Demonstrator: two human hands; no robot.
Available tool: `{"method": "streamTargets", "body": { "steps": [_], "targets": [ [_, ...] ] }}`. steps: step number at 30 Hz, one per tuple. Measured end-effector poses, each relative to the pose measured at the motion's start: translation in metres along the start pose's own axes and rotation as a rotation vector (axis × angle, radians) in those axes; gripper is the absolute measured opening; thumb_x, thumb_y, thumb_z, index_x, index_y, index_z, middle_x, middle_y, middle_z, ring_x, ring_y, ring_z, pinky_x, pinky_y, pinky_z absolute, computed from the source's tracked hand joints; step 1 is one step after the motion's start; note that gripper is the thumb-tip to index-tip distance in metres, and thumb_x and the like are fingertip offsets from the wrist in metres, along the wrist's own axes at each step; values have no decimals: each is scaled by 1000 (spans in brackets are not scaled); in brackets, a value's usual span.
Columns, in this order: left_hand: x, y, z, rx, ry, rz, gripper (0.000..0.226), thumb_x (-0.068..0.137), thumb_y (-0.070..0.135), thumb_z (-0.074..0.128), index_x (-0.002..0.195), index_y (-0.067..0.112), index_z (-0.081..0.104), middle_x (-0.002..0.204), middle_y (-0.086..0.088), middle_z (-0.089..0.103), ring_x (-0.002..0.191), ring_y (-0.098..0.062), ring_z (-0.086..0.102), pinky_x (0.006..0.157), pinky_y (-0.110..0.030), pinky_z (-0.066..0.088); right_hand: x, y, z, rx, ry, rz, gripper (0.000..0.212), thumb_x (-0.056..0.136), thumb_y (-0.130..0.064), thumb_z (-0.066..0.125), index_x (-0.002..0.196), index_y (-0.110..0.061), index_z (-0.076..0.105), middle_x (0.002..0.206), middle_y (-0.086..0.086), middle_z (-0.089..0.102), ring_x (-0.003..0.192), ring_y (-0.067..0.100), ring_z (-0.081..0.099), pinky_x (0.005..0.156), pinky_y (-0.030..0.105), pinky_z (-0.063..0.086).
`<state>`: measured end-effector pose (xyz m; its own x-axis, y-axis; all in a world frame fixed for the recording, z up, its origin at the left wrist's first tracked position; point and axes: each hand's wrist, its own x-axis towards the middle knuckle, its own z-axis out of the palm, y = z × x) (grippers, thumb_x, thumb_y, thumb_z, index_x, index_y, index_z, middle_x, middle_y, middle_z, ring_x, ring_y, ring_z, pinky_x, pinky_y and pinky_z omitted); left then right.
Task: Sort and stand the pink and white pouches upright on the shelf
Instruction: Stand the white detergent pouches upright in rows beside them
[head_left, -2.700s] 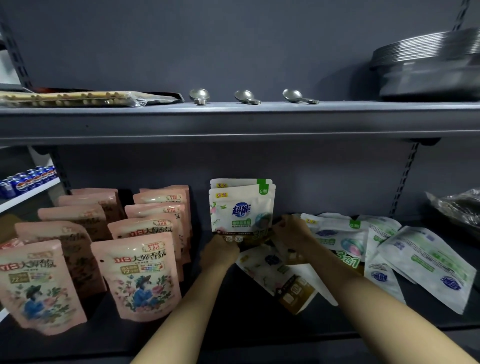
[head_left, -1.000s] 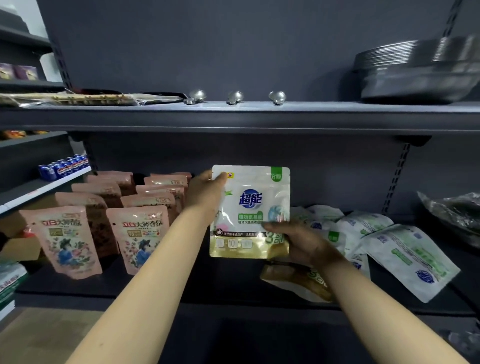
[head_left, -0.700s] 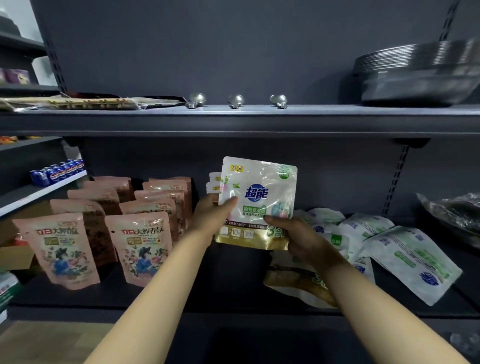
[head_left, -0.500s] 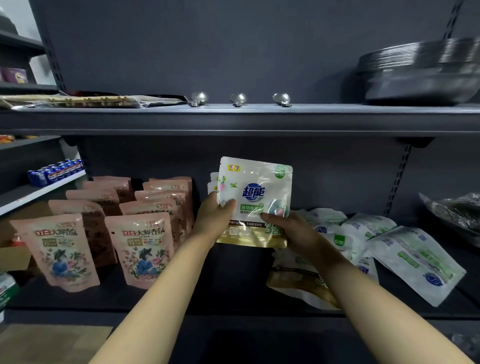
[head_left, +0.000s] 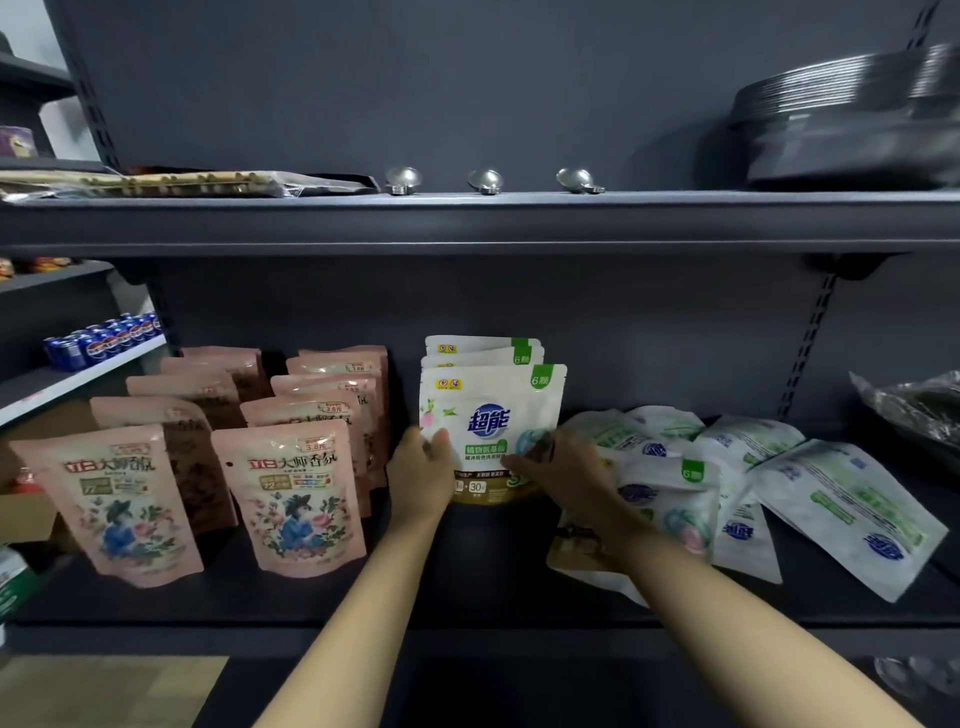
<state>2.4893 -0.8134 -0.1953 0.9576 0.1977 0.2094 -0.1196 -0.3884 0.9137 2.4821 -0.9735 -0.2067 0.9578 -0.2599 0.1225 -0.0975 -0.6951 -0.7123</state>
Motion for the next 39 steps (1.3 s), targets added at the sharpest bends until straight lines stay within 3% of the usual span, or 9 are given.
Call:
{"method": "streamTargets", "body": {
  "steps": [4, 14, 19, 22, 25, 30, 34, 37, 39],
  "targets": [
    [0, -17, 6, -63, -18, -50, 29, 95, 23, 45, 102, -3, 56, 101, -17, 62, 96, -33, 59, 78, -35, 45, -1, 4, 4, 14, 48, 23, 64, 74, -50, 73, 116, -7, 51, 114, 8, 62, 104, 25, 59, 78, 31, 47],
    [5, -23, 12, -163, -101, -77, 23, 95, 25, 43, 105, 9, 57, 99, -5, 63, 99, -26, 61, 89, -38, 49, -4, 3, 11, 90, 96, 53, 55, 80, -42, 70, 117, -7, 49, 116, 10, 61, 103, 23, 58, 77, 28, 44],
    [3, -27, 11, -256, -145, -97, 22, 94, 26, 42, 77, 33, 54, 87, 8, 64, 93, -18, 63, 91, -45, 51, -6, 5, 17, 170, 117, 79, 58, 80, -39, 71, 122, -7, 48, 122, 12, 60, 108, 25, 58, 77, 27, 43],
    [4, -27, 10, -316, -166, -101, 21, 96, 33, 40, 88, 33, 59, 99, 4, 68, 96, -15, 64, 90, -41, 52, -7, 5, 20, 191, 118, 94, 59, 81, -38, 70, 124, -5, 47, 123, 13, 60, 109, 26, 58, 77, 27, 44],
    [7, -31, 10, -361, -175, -107, 38, 95, 47, 36, 109, 24, 62, 107, 0, 69, 98, -15, 65, 89, -38, 53, -6, 5, 21, 193, 125, 99, 56, 82, -36, 70, 123, -6, 49, 120, 12, 61, 107, 25, 59, 74, 26, 43],
    [13, -35, 12, -389, -189, -104, 46, 92, 58, 34, 107, 27, 64, 104, 2, 69, 97, -13, 64, 84, -31, 51, -2, 3, 24, 212, 125, 115, 53, 80, -35, 72, 120, -7, 52, 116, 10, 64, 103, 24, 61, 78, 30, 50],
    [18, -39, 12, -414, -192, -111, 43, 92, 56, 35, 106, 28, 63, 108, 0, 69, 99, -15, 64, 88, -34, 51, 1, 0, 23, 178, 104, 127, 53, 80, -36, 71, 120, -7, 52, 115, 10, 64, 104, 24, 61, 86, 34, 52],
    [15, -39, 13, -365, -125, -71, 40, 94, 50, 36, 109, 21, 60, 104, 2, 67, 101, -17, 61, 80, -28, 50, 3, -1, 21, 172, 79, 142, 51, 80, -31, 72, 120, -7, 52, 117, 10, 64, 107, 25, 59, 85, 31, 49],
    [14, -37, 15, -288, -27, -24, 45, 95, 47, 39, 128, 18, 50, 128, -2, 58, 120, -22, 52, 97, -37, 46, 1, -4, 16, 183, 95, 156, 48, 83, -23, 68, 123, -5, 49, 121, 12, 61, 111, 28, 57, 83, 30, 46]
  ]
}}
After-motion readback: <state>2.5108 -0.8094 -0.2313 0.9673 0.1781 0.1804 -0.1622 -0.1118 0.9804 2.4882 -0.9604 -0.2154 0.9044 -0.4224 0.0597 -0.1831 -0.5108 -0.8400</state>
